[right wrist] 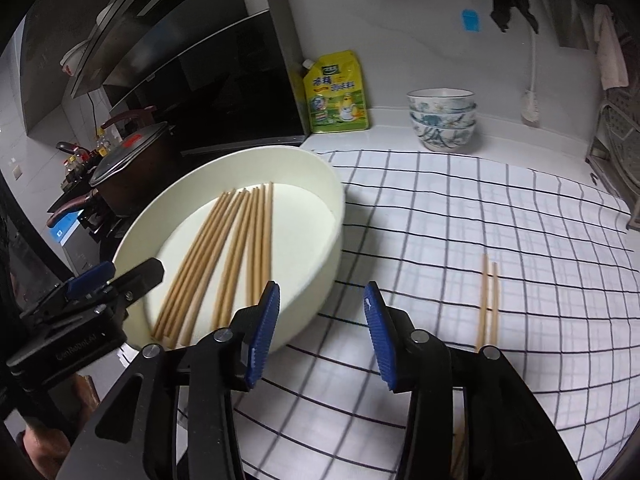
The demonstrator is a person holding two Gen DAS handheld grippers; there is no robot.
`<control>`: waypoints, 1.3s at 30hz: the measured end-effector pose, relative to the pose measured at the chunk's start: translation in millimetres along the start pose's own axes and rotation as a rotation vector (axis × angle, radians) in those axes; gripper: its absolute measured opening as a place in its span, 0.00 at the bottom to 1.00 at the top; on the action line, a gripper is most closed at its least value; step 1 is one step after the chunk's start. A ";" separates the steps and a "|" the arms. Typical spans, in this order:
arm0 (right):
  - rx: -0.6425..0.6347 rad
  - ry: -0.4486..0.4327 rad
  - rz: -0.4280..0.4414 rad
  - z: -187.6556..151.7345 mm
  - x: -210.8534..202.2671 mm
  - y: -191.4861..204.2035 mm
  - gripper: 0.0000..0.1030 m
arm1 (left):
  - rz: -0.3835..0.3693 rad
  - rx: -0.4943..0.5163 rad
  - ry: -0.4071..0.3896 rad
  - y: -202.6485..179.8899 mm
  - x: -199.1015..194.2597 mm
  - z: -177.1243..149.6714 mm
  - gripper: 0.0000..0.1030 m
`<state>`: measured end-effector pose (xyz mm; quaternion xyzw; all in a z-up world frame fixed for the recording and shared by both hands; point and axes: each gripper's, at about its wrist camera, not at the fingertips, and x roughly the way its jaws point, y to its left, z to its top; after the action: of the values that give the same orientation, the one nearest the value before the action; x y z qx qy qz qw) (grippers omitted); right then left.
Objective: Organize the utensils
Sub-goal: 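Withdraw both open tools from the basin toward the last two chopsticks on the mat, then lower both open tools onto the last two wooden chopsticks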
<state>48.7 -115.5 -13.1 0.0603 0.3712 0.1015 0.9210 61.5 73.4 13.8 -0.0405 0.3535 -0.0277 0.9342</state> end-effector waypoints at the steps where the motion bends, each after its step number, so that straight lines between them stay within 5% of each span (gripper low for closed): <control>1: 0.000 -0.002 -0.011 -3.6 -3.0 -4.4 0.44 | -0.005 0.002 -0.001 -2.8 -1.2 -0.7 0.86; 22: 0.081 0.065 -0.227 -74.1 -10.3 -92.2 0.48 | -0.067 0.068 0.011 -60.2 -16.0 -28.4 0.91; 37: 0.053 0.075 -0.308 -91.2 1.7 -106.8 0.48 | -0.126 0.166 0.051 -109.1 -16.9 -50.4 0.92; 39: 0.036 0.079 -0.310 -91.9 3.9 -105.6 0.42 | -0.129 0.178 0.060 -114.7 -14.9 -53.7 0.92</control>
<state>2.5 -213.9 -101.3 0.0149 0.4138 -0.0463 0.9091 12.1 -42.5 -5.6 0.0207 0.3740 -0.1202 0.9194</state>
